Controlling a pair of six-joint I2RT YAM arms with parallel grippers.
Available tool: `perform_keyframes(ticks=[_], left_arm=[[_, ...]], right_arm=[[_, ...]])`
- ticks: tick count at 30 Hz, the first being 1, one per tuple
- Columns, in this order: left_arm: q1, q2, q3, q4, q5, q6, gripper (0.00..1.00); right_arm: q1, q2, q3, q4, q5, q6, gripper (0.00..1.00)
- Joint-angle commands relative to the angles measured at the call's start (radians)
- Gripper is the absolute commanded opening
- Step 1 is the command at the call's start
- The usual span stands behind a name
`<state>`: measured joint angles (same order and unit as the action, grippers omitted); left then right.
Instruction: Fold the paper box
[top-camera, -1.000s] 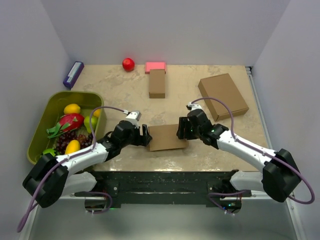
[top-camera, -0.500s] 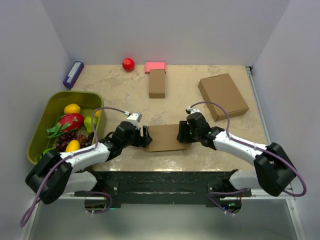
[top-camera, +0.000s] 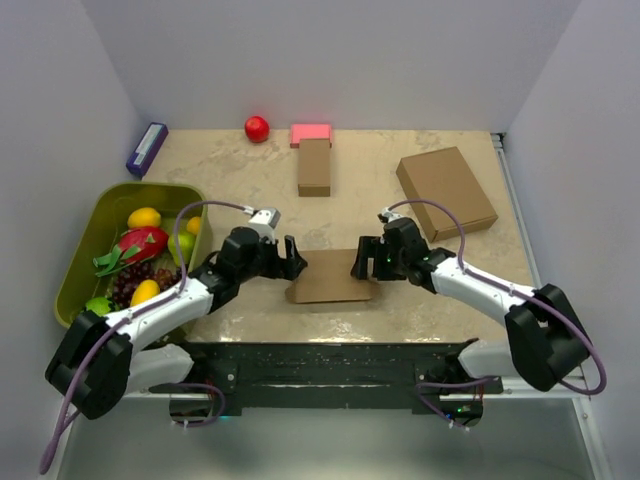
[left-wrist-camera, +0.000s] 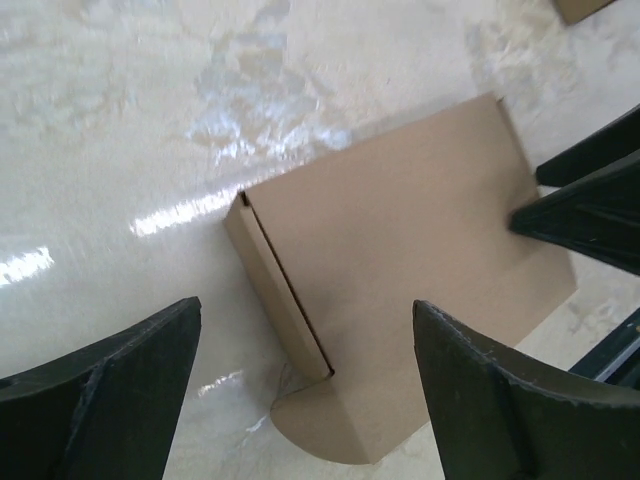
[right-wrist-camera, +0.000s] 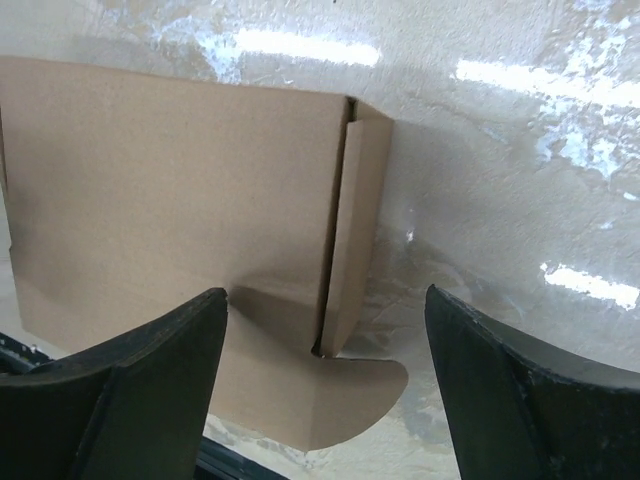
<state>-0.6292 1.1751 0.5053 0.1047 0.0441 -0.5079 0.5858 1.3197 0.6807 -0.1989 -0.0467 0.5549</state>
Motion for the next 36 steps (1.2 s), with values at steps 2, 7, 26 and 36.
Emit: perform_keyframes(ticks=[2, 7, 26, 36], left_arm=[[0.117, -0.043, 0.143, -0.042, 0.204, 0.046, 0.91], [0.146, -0.025, 0.265, -0.161, 0.319, 0.124, 0.92], [0.201, -0.017, 0.259, -0.140, 0.327, 0.227, 0.93], [0.203, -0.017, 0.242, -0.123, 0.364, 0.220, 0.93]], right_arm=[[-0.070, 0.047, 0.013, 0.101, -0.157, -0.030, 0.84], [-0.110, 0.084, -0.024, 0.194, -0.257, -0.023, 0.84], [-0.199, 0.217, -0.164, 0.401, -0.482, 0.046, 0.35], [-0.225, 0.199, -0.194, 0.423, -0.524, 0.054, 0.13]])
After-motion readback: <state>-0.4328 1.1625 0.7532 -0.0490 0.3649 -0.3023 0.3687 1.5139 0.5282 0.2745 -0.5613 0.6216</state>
